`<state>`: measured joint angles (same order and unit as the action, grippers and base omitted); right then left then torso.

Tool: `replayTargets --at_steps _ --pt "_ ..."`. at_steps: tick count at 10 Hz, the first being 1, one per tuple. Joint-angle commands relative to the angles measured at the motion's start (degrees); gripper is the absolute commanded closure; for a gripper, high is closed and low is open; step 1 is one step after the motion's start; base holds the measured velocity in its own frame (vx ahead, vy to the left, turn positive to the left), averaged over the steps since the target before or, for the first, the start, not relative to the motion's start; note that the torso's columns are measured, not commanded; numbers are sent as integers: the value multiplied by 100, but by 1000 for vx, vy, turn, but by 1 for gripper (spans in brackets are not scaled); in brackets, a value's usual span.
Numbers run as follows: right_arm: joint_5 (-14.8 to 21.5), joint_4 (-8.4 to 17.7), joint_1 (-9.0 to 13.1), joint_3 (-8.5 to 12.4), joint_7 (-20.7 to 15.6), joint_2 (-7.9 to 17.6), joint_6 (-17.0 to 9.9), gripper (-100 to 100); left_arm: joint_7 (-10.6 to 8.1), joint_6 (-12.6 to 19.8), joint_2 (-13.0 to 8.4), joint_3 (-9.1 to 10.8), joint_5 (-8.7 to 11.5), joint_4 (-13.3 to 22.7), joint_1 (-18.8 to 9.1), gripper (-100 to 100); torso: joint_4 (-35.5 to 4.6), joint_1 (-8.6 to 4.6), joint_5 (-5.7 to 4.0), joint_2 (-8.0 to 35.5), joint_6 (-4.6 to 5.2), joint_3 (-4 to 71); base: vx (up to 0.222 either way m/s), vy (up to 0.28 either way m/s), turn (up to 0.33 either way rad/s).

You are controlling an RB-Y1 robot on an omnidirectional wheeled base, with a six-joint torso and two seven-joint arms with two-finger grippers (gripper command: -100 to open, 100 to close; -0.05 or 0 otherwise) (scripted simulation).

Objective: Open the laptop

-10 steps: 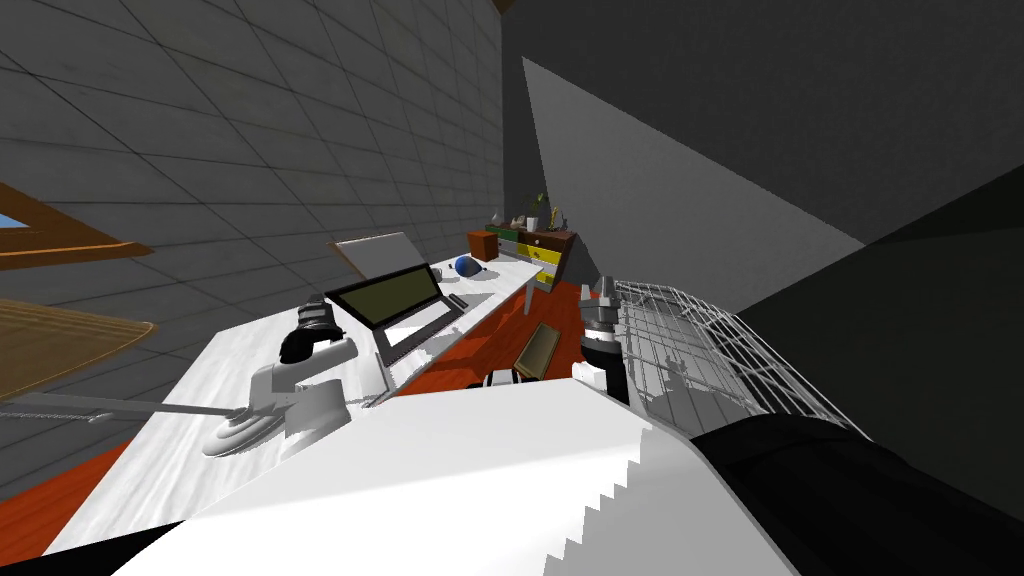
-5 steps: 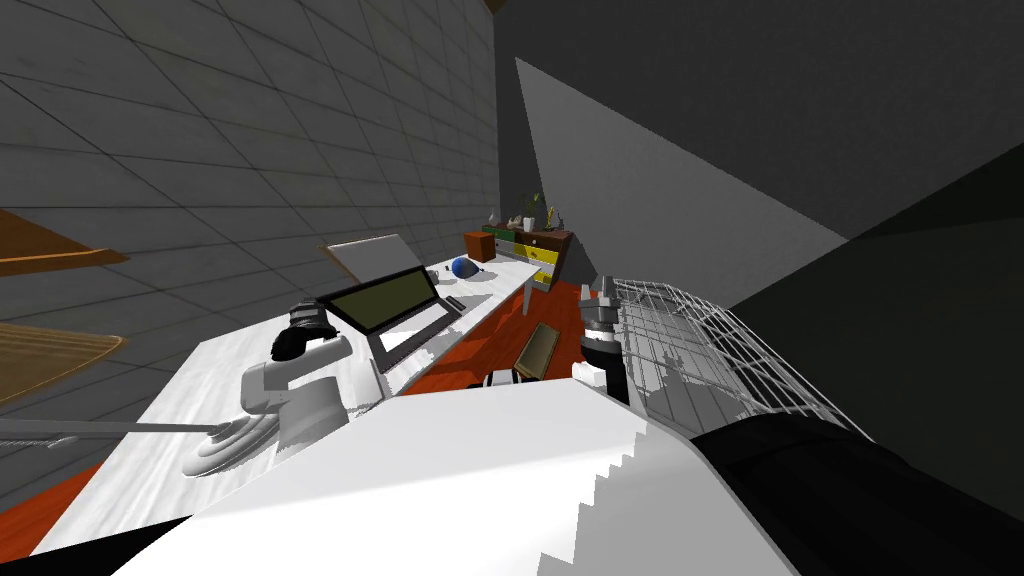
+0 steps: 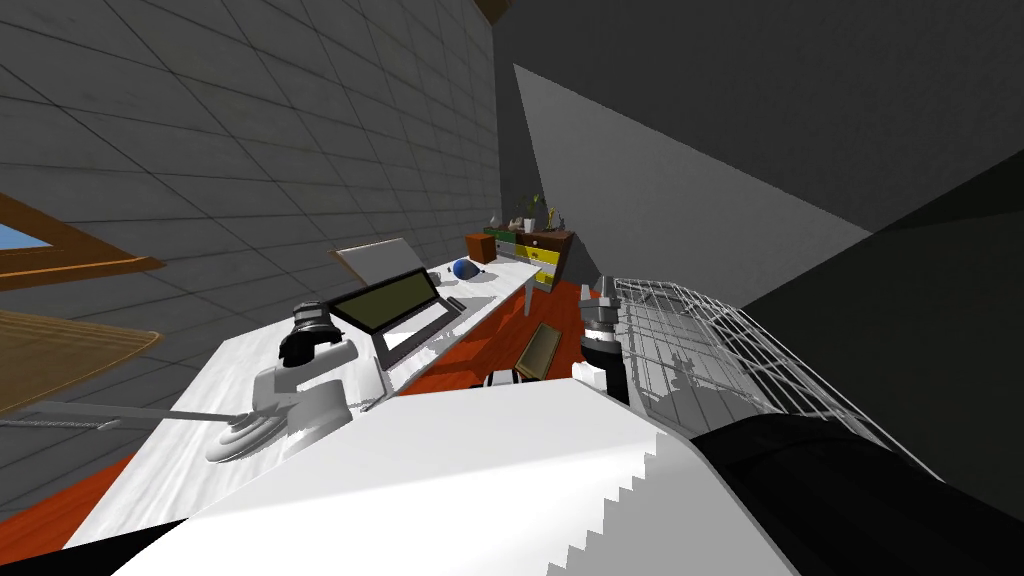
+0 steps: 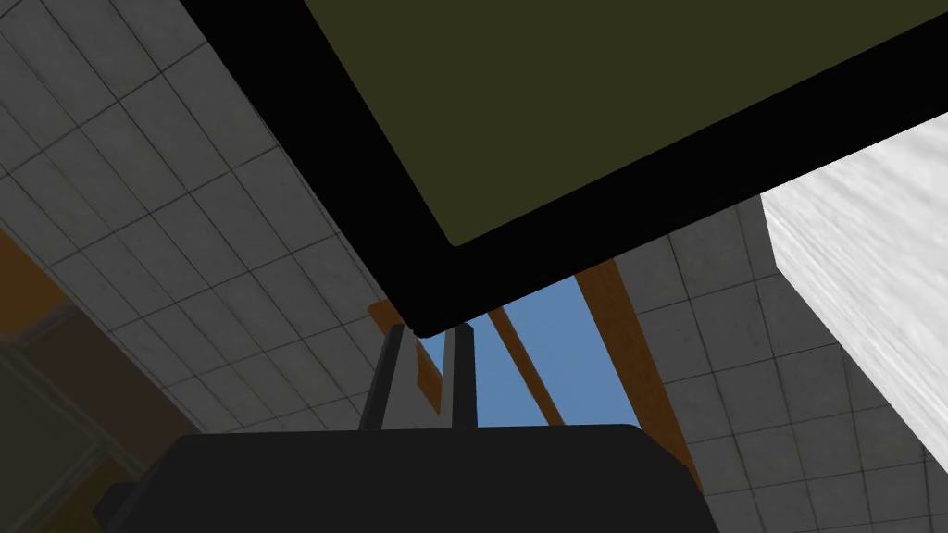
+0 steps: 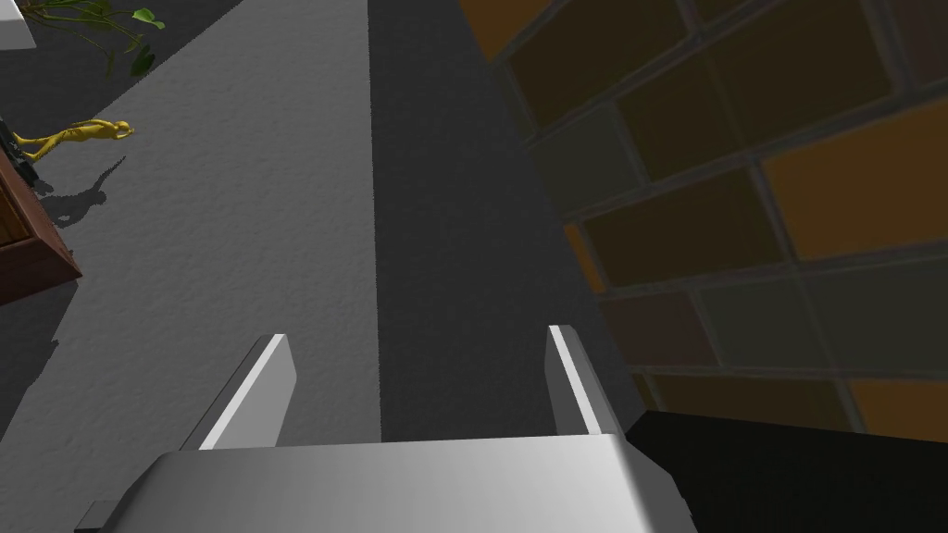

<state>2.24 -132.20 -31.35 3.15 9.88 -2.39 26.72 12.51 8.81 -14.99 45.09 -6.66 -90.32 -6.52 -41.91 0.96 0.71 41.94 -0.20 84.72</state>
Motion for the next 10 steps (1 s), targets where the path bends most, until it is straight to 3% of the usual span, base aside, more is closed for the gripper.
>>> replayTargets --at_steps 1,2,4,8,10 --pt "0 0 0 0 0 0 0 0 -5 -470 135 9 -52 203 83 100 11 -7 9 -10 6 4 -4 -14 41" --pt "0 0 0 0 0 0 0 0 -16 -640 241 1 -90 299 145 100 7 -8 -1 -20 18 13 -3 -20 60" --pt "0 0 0 0 0 0 0 0 -16 -927 241 1 -90 299 145 100 14 -15 5 -25 25 14 0 -13 42" --pt "0 0 0 0 0 0 0 0 -39 -1778 453 -15 -166 492 268 100 19 -23 5 -35 28 19 5 -19 60" --pt "0 0 0 0 0 0 0 0 -39 -1814 453 -15 -166 492 268 100 4 -14 -9 -26 30 17 19 -7 18"
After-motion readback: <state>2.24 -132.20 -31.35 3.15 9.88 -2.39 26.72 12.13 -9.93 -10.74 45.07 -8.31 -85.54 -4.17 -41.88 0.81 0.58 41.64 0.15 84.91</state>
